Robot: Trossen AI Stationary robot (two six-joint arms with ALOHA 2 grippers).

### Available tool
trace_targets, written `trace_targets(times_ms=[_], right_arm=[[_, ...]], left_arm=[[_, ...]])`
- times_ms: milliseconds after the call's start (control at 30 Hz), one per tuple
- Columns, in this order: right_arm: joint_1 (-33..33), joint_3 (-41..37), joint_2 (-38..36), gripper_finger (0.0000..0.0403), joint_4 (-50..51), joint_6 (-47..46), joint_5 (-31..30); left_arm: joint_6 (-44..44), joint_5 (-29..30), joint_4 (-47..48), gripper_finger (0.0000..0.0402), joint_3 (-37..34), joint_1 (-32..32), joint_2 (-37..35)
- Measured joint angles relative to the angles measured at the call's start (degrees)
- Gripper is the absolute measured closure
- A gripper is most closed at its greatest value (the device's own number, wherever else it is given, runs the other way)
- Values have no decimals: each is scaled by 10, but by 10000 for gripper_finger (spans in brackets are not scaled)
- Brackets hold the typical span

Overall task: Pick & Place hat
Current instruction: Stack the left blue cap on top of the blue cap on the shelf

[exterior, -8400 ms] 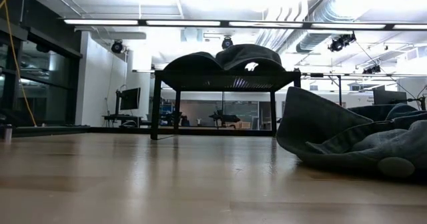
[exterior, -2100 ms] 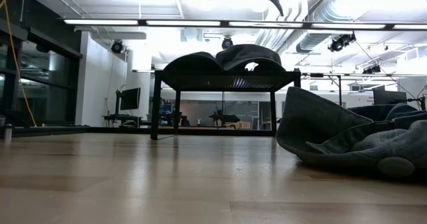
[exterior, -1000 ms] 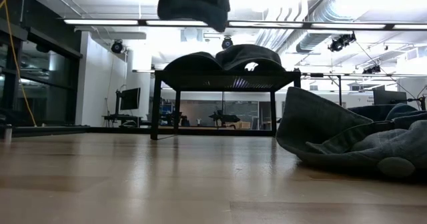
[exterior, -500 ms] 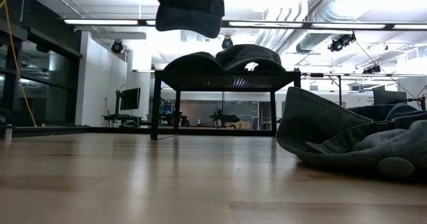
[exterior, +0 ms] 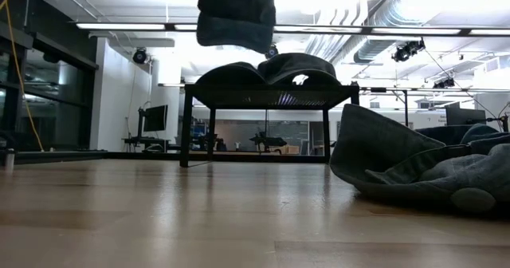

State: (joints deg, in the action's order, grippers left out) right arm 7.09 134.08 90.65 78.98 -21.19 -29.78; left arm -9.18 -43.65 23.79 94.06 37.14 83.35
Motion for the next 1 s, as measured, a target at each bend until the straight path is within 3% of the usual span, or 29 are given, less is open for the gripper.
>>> trace_targets(times_ms=[267, 467, 867, 1000], right_arm=[[0, 0, 0, 253, 2, -9, -1], [0, 0, 0, 252, 7, -9, -1], [0, 0, 0, 253, 33, -5, 9], [0, 0, 0, 252, 42, -2, 10]], left_arm=[[-61, 6, -48, 401, 0, -1, -4], [-81, 44, -51, 402, 0, -31, -9], [-79, 185, -22, 402, -1, -105, -77], [-89, 221, -56, 401, -56, -127, -128]])
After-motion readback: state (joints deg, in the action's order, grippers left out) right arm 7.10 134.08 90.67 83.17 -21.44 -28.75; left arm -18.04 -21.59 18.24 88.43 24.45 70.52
